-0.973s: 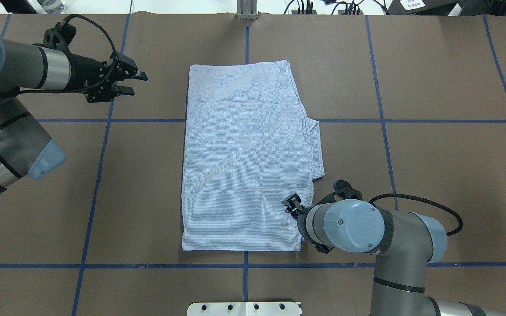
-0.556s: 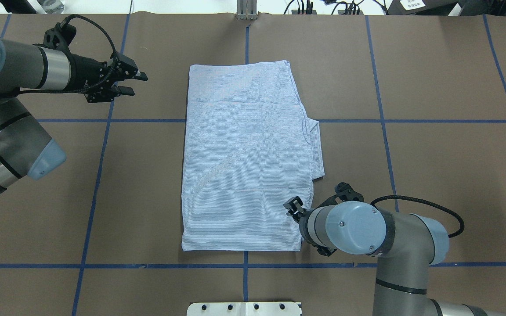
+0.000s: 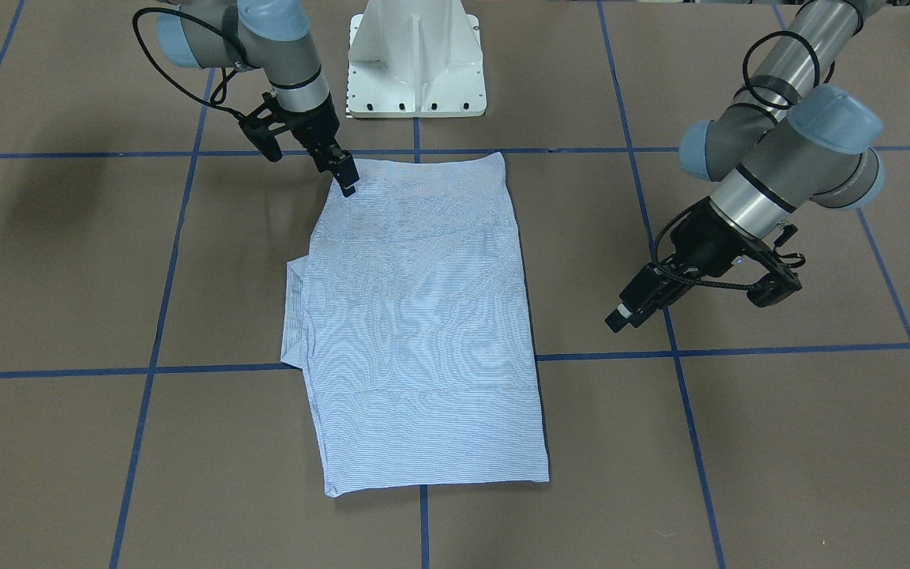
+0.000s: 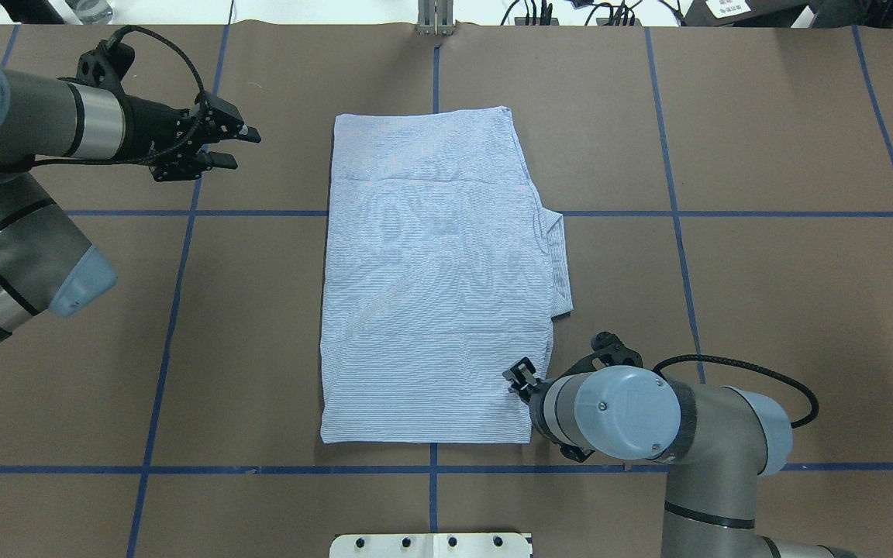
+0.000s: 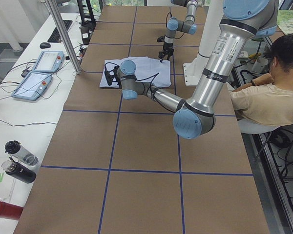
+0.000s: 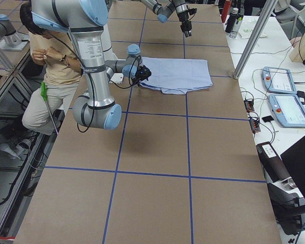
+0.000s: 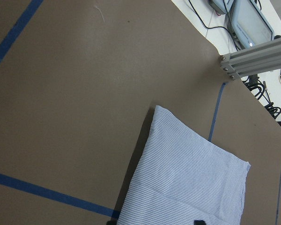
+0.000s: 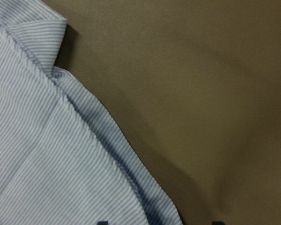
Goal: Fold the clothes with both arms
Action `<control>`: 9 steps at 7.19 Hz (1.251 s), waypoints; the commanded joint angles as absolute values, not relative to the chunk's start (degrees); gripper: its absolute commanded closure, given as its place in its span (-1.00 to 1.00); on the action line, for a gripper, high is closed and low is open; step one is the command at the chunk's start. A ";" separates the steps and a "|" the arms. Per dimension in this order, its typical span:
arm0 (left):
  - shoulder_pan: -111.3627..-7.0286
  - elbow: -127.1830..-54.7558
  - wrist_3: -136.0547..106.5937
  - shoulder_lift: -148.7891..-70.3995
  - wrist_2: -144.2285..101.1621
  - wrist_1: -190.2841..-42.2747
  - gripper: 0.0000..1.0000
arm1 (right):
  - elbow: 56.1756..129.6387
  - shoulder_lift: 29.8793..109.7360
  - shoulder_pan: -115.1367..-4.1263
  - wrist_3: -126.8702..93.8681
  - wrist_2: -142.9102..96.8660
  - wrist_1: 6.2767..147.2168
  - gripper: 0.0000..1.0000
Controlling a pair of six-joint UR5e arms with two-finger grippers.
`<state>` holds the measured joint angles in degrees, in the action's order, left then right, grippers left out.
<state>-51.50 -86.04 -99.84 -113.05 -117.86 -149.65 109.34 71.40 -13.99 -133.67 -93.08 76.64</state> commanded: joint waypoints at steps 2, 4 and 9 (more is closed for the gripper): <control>-51.50 -86.04 -99.84 -113.03 -117.86 -149.59 -0.25 | 109.69 71.37 -13.62 -134.74 -93.08 76.55 -0.03; -51.50 -86.04 -99.84 -113.03 -117.86 -149.59 -0.25 | 109.95 71.37 -13.71 -134.74 -93.08 76.55 1.00; -47.41 -91.18 -105.77 -108.84 -114.19 -149.76 -0.25 | 113.90 73.38 -14.06 -134.56 -93.77 76.64 1.00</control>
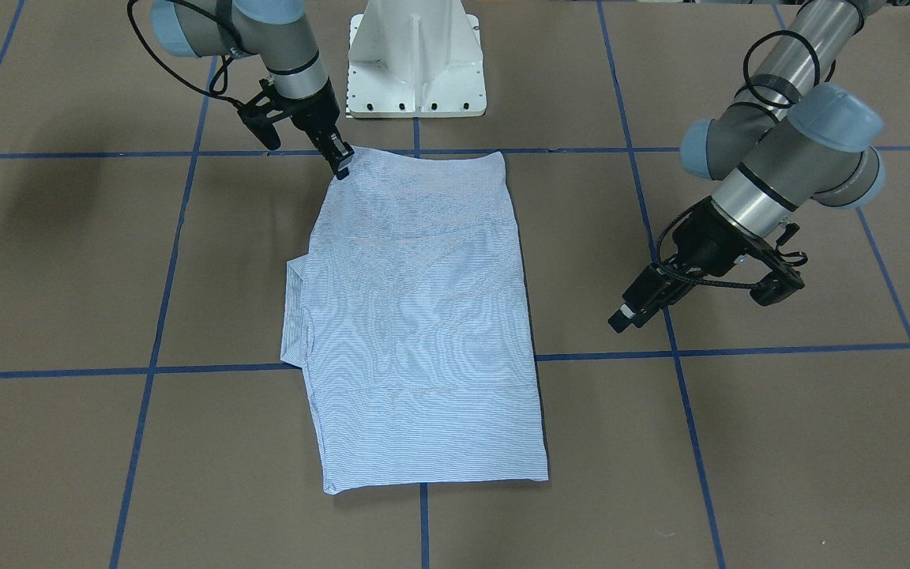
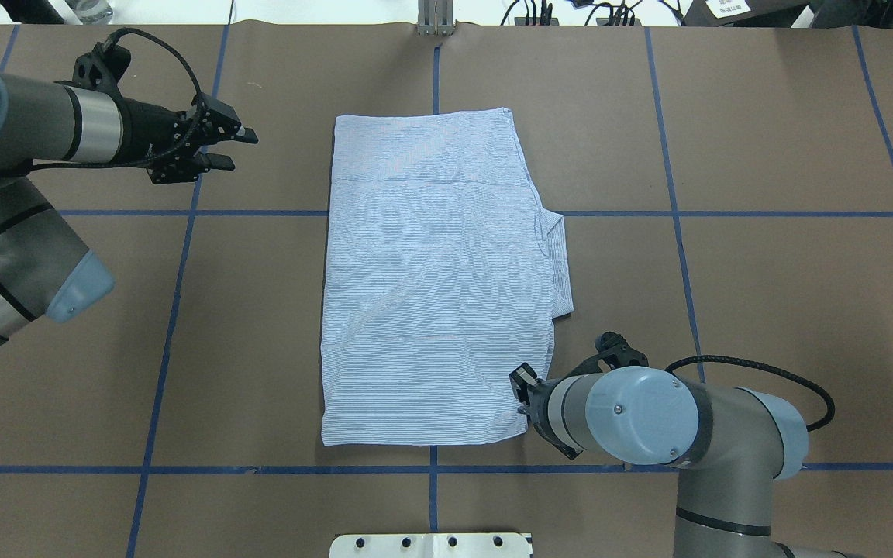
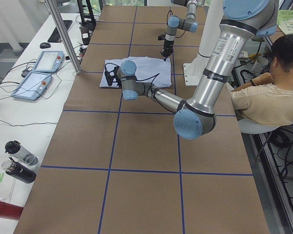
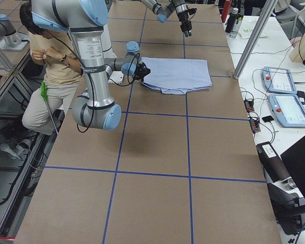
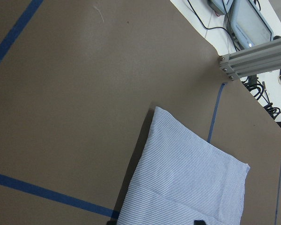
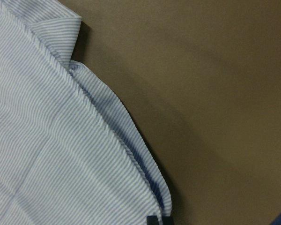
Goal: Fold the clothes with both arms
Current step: 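Lower the left gripper to the shirt corner nearest it and grasp both near corners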
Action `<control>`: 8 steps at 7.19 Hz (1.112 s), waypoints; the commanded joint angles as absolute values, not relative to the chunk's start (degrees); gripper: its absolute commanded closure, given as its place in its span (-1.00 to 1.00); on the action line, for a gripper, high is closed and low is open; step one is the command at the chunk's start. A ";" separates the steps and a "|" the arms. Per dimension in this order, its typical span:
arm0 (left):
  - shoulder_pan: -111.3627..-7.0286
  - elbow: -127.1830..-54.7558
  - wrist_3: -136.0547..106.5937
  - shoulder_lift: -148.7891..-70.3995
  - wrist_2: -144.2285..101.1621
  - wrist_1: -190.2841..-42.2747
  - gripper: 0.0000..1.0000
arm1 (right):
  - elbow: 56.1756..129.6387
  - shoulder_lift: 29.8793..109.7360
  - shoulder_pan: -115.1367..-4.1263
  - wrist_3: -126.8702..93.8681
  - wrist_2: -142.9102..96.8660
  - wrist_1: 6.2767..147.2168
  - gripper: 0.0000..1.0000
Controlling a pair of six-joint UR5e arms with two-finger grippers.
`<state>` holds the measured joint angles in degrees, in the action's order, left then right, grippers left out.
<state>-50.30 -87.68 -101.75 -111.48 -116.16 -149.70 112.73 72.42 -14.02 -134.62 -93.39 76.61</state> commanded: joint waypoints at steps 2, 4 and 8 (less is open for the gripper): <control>-35.74 -101.73 -114.04 -100.85 -104.82 -149.59 -0.25 | 113.82 73.48 -14.06 -134.56 -93.78 76.64 1.00; -26.07 -107.55 -120.55 -99.93 -99.10 -139.63 -0.25 | 113.82 73.39 -13.98 -134.47 -93.87 76.64 1.00; -10.74 -108.20 -125.42 -101.34 -85.53 -129.20 -0.17 | 113.82 73.39 -13.89 -134.30 -94.04 76.64 1.00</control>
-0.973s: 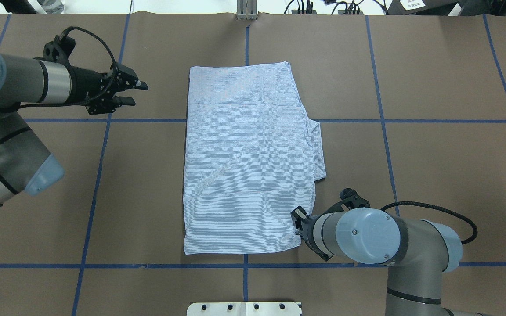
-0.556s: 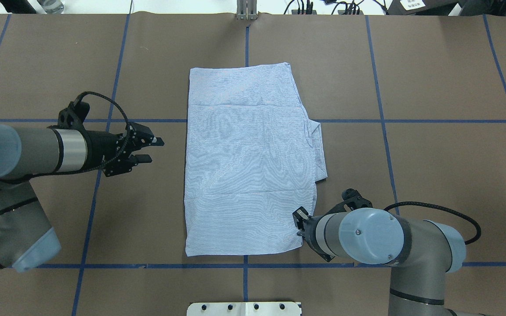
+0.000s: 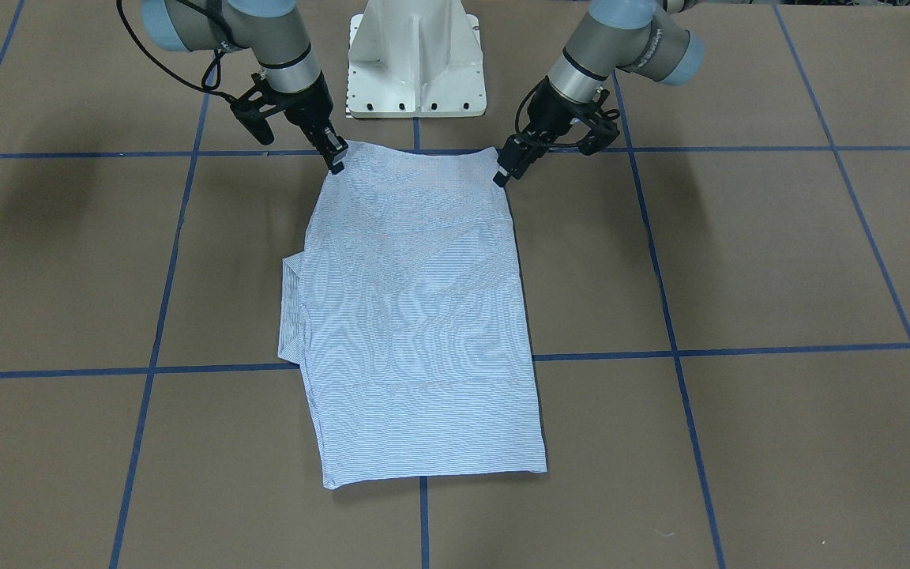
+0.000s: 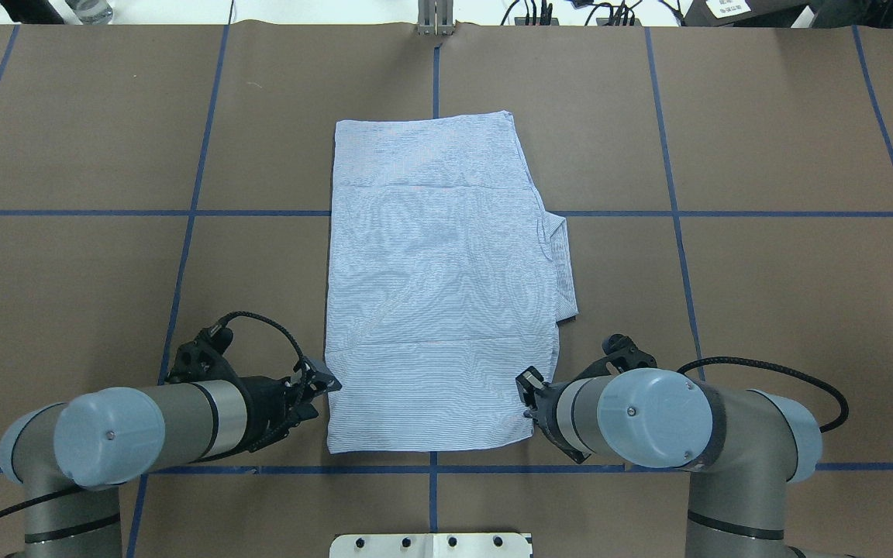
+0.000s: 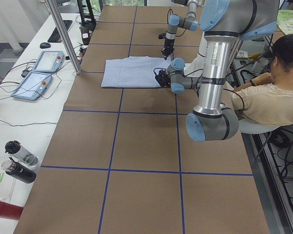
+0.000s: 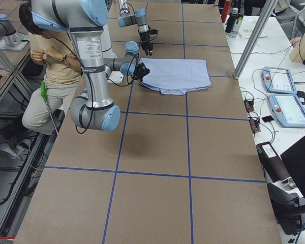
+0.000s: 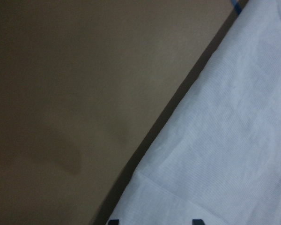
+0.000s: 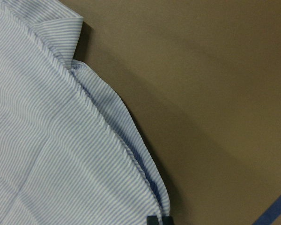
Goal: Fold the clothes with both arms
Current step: 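Lower the left gripper to the shirt corner nearest it and grasp both near corners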
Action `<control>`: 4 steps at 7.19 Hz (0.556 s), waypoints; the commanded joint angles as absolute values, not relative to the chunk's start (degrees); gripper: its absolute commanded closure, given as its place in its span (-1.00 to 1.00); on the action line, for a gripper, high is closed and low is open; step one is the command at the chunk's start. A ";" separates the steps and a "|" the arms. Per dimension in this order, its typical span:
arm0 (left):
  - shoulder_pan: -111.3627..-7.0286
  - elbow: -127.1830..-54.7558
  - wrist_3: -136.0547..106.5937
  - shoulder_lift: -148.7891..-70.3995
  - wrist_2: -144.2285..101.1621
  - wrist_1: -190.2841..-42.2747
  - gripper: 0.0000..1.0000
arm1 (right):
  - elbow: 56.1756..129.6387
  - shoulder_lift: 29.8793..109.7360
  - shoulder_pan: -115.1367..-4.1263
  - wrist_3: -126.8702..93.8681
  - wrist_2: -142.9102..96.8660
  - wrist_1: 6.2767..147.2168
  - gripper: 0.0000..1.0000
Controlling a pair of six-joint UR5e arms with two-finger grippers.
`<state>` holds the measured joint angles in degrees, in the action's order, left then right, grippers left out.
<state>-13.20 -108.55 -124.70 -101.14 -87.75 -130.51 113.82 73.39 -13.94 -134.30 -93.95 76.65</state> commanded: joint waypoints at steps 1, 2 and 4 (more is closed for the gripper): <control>-9.68 -108.11 -125.42 -101.34 -84.73 -129.11 -0.14 | 113.82 73.39 -13.89 -134.30 -94.04 76.73 1.00; -9.41 -108.11 -125.77 -101.34 -84.73 -129.11 -0.12 | 113.82 73.39 -13.97 -134.30 -94.13 76.73 1.00; -8.27 -108.11 -126.56 -101.25 -84.73 -129.11 0.64 | 113.82 73.39 -13.97 -134.30 -94.22 76.73 1.00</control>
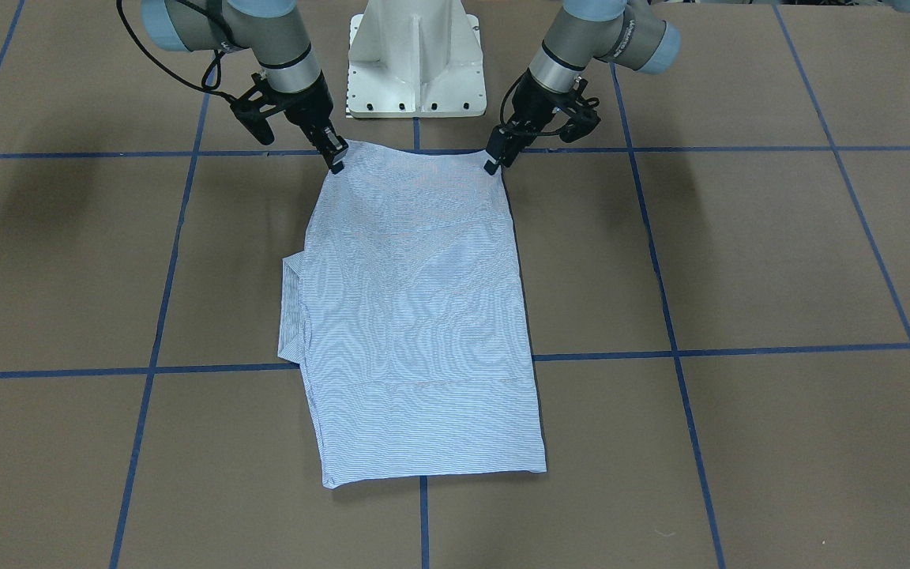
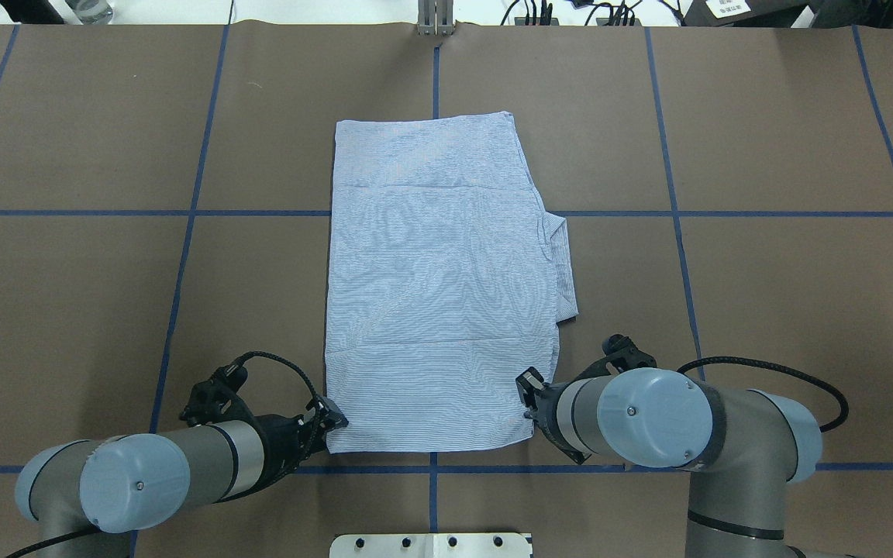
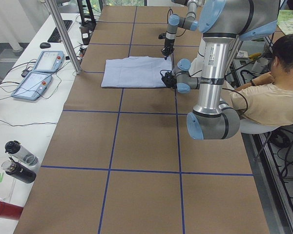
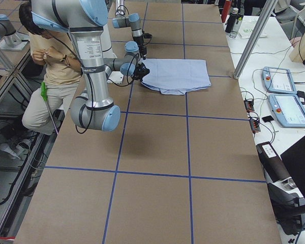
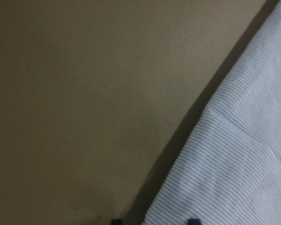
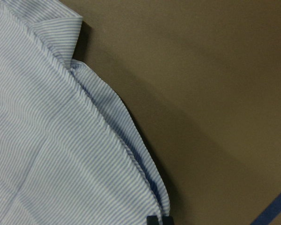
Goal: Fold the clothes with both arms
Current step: 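Lower the left gripper to the shirt corner nearest it and grasp both near corners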
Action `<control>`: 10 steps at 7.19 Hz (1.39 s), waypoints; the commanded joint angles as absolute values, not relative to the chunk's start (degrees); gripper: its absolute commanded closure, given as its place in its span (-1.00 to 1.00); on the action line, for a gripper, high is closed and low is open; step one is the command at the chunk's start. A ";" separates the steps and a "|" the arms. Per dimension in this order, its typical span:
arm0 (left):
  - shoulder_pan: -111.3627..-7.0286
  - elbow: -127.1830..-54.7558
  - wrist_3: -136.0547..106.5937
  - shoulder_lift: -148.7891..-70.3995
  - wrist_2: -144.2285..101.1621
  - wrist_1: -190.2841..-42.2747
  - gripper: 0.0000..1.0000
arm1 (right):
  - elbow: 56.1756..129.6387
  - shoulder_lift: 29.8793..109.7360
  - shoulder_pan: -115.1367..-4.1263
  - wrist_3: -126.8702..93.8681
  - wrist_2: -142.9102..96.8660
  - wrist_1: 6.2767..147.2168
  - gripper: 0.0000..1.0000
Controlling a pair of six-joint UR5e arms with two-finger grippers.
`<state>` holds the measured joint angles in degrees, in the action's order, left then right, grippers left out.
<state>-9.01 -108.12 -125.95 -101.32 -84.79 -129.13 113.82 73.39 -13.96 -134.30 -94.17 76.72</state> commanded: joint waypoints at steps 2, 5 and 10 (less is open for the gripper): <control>-7.21 -108.19 -126.56 -101.08 -84.73 -129.11 1.00 | 113.82 73.48 -13.97 -134.30 -94.22 76.73 1.00; -7.21 -109.06 -126.83 -101.34 -84.99 -129.11 1.00 | 114.25 73.83 -13.97 -134.47 -94.22 76.73 1.00; -11.48 -120.67 -124.47 -100.19 -91.31 -124.81 1.00 | 125.59 75.50 -17.56 -134.65 -94.39 82.79 1.00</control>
